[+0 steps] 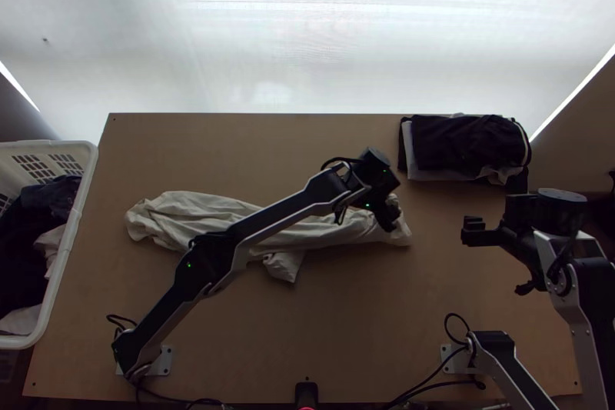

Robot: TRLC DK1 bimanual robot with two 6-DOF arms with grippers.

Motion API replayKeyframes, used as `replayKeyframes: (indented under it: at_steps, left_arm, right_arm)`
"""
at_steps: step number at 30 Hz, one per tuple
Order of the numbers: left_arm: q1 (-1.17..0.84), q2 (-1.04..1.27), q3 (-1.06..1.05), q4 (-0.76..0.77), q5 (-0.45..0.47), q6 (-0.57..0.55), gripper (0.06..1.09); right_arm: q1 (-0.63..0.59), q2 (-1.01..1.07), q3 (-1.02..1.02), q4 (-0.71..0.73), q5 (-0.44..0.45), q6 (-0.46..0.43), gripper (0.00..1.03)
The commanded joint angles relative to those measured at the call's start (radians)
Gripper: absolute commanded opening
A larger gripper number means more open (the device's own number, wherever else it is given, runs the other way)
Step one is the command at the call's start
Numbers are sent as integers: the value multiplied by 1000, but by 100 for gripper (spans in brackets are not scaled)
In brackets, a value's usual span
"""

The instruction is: Fold the t-shirt

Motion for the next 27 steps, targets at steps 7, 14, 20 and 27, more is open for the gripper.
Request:
replayKeyframes:
  at_steps: [7,14,20,27]
  left_arm:
    - [288,-386,-217,-247,-27,105,104]
    - [500,-448,-278,-328,28,107,104]
    - [623,-494,-304,-327,85,100,104]
    - [692,-524,-306,-327,91,97,104]
  right_arm:
    - [179,301,48,83,-157,91,93]
    - [76,631,235,100,-374,146,93]
    - [18,857,347,98,-564,183,84]
    - [27,969,372,95,-608,202,84]
